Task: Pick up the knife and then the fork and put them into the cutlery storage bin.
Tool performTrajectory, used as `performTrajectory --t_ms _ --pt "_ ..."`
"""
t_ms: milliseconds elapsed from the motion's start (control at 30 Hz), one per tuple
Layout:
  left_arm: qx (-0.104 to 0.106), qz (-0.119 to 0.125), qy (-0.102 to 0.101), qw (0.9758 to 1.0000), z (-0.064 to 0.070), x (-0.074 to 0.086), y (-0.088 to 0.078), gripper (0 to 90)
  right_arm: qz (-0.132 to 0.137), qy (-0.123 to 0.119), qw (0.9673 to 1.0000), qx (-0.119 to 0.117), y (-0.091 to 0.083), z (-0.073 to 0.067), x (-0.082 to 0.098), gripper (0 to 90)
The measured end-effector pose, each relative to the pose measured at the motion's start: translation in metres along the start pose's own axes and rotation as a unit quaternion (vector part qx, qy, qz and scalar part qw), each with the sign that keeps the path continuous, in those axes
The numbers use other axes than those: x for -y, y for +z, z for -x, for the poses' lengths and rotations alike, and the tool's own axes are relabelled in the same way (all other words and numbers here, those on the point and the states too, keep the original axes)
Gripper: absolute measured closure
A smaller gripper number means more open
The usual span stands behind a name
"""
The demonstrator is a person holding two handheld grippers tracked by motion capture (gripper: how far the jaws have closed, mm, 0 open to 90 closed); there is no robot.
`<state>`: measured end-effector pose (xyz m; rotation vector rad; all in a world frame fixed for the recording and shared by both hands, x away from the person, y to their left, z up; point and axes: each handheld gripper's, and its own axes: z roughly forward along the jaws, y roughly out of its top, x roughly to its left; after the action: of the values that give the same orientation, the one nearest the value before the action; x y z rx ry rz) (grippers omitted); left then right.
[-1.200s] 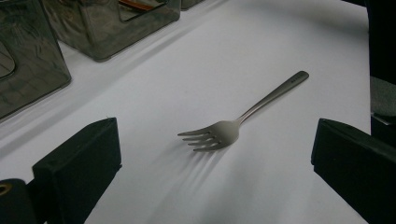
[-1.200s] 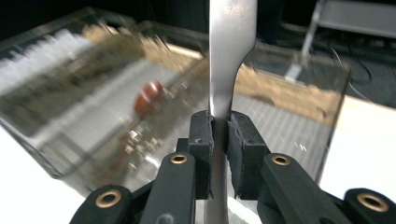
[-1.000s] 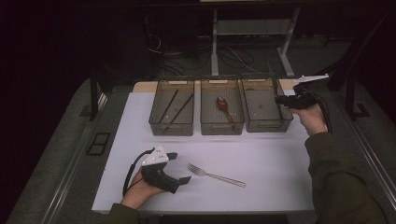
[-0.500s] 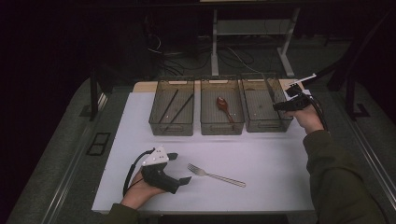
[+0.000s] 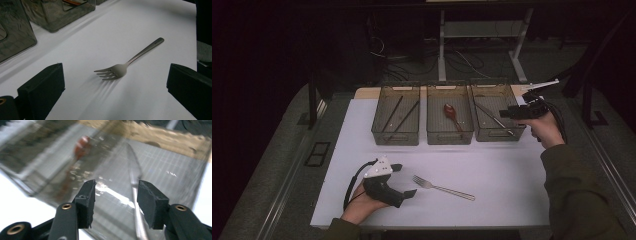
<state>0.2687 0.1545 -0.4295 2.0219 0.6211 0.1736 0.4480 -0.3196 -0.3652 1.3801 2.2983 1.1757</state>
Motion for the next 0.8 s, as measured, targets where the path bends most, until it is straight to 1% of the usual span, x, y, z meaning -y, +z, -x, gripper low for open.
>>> performTrajectory --t_ms 33,100,200,333,500,567,633,700,800 --pt "0.000 0.000 0.001 1.0000 0.000 0.000 0.000 0.7 0.007 -0.002 0.9999 -0.010 -0.003 -0.005 0.001 45.6" --pt "0.000 0.000 0.001 1.0000 0.000 0.000 0.000 0.7 0.020 -0.009 0.9995 -0.022 -0.008 -0.014 0.003 45.2" --pt "0.000 0.001 0.001 1.0000 0.000 0.000 0.000 0.7 0.024 -0.024 0.9986 -0.040 -0.013 -0.029 0.005 44.6" --pt "0.000 0.002 0.000 1.0000 0.000 0.000 -0.001 0.7 0.030 -0.049 0.9965 -0.061 -0.017 -0.048 0.011 44.2" --pt "-0.001 0.000 0.002 1.0000 0.000 -0.001 -0.001 0.7 0.022 -0.076 0.9936 -0.081 -0.018 -0.071 0.020 44.3" --pt "-0.001 0.000 0.002 1.0000 0.000 -0.001 -0.001 0.7 0.011 -0.088 0.9920 -0.090 -0.016 -0.080 0.023 44.8" --pt "-0.001 -0.001 0.002 1.0000 0.000 -0.001 -0.001 0.7 0.000 -0.100 0.9906 -0.093 -0.014 -0.089 0.027 44.8" --pt "-0.001 -0.001 0.002 1.0000 0.001 -0.001 -0.001 0.7 -0.015 -0.111 0.9885 -0.102 -0.011 -0.097 0.032 45.0" --pt "-0.001 -0.001 0.002 1.0000 0.001 -0.001 0.000 0.7 -0.033 -0.122 0.9857 -0.111 -0.006 -0.108 0.037 45.3"
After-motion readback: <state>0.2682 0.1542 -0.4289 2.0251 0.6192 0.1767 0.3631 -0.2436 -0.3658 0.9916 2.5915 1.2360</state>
